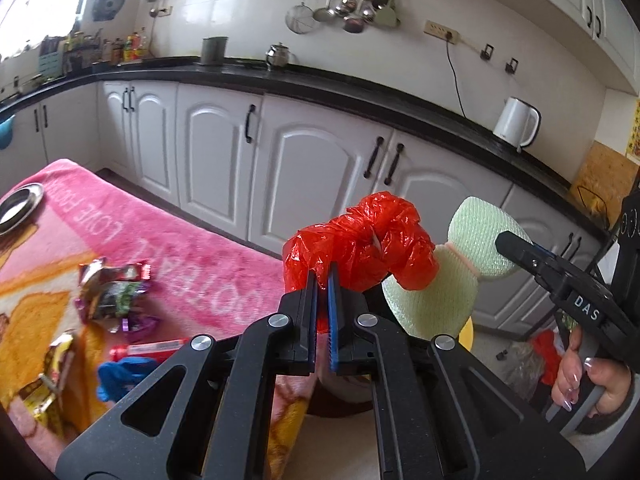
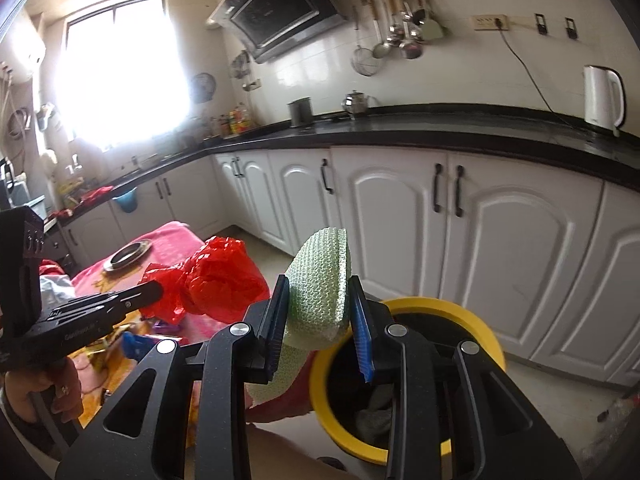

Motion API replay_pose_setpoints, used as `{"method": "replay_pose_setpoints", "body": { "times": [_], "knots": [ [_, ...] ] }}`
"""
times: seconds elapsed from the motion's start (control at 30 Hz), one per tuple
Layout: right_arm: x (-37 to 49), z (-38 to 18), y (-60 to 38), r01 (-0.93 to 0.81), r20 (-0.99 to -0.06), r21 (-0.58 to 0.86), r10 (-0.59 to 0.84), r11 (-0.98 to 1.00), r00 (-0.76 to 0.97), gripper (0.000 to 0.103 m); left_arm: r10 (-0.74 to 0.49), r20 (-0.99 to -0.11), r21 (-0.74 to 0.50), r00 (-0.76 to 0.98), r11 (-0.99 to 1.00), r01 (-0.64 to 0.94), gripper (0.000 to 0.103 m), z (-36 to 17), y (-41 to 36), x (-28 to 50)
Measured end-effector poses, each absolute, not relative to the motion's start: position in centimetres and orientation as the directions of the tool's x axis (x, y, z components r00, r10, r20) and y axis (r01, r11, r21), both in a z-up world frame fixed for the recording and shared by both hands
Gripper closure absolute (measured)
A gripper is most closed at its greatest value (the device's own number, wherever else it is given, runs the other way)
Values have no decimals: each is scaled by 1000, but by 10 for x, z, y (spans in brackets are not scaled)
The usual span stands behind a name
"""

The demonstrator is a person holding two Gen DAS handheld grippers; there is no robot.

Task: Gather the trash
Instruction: 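Carry the red bag in the left gripper over the bin while the right carries the sponge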

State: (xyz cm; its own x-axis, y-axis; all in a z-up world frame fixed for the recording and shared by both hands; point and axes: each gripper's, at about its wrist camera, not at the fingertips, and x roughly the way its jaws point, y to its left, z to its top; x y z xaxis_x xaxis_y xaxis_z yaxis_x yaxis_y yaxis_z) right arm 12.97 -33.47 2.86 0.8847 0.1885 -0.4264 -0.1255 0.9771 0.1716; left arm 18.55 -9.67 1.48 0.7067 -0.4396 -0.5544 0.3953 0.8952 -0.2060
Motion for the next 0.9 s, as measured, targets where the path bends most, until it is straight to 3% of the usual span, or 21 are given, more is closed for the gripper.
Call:
{"method": "replay_pose_setpoints", "body": {
  "times": [0.57, 0.9],
  "knots": [
    [142, -10, -403, 110, -463, 111, -46, 988, 885, 74, -447, -651, -155, 614, 870, 469, 102, -38, -169, 194],
    [151, -36, -423, 170, -507, 102, -96, 980, 856, 74, -429, -705, -115, 565, 855, 505, 102, -68, -200, 197]
  ]
}}
